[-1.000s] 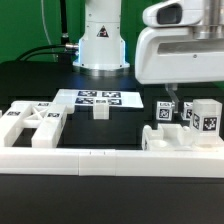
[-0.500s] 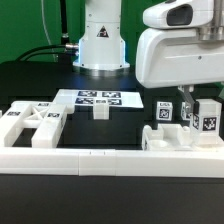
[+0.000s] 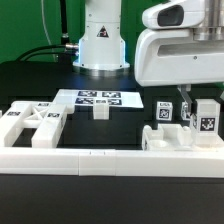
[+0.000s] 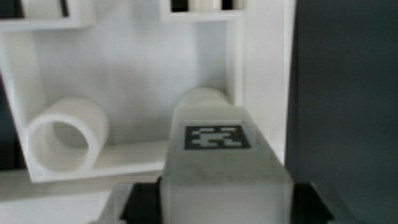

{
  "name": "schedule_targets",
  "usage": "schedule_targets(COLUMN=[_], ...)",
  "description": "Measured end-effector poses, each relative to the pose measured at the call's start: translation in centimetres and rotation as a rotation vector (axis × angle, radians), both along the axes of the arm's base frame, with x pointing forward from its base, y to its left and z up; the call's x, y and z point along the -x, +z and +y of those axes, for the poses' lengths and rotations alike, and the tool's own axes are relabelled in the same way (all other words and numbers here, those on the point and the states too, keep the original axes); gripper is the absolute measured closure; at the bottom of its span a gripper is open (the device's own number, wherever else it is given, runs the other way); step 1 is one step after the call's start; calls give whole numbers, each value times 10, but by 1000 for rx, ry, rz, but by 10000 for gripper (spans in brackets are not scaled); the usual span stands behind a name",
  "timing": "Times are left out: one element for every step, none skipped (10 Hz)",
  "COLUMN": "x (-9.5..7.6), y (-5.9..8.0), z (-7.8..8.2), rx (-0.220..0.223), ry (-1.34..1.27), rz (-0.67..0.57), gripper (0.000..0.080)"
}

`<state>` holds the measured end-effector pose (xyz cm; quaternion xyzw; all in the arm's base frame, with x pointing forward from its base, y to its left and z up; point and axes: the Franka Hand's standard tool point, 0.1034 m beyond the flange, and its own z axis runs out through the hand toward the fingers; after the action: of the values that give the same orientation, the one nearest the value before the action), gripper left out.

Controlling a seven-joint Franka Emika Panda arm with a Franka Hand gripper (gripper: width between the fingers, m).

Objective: Assemble chair

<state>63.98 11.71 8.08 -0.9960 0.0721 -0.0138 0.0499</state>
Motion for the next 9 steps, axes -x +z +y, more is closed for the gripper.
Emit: schedule_targets(x=[0, 0, -1, 0, -1, -1, -1, -1, -1], y=[0, -1, -1, -1, -1, -1, -1, -1, -1], z=[-1, -1, -2, -2, -3, -3, -3, -3, -2], rx=[-13, -29, -42, -60, -62, -67, -74, -78, -91], ry=[-129, -251, -343, -489, -546, -606, -690, -769, -847], rz=[12, 20, 26, 34, 41, 49, 60, 69, 77], gripper=[514, 514, 514, 514, 513, 513, 512, 512, 512])
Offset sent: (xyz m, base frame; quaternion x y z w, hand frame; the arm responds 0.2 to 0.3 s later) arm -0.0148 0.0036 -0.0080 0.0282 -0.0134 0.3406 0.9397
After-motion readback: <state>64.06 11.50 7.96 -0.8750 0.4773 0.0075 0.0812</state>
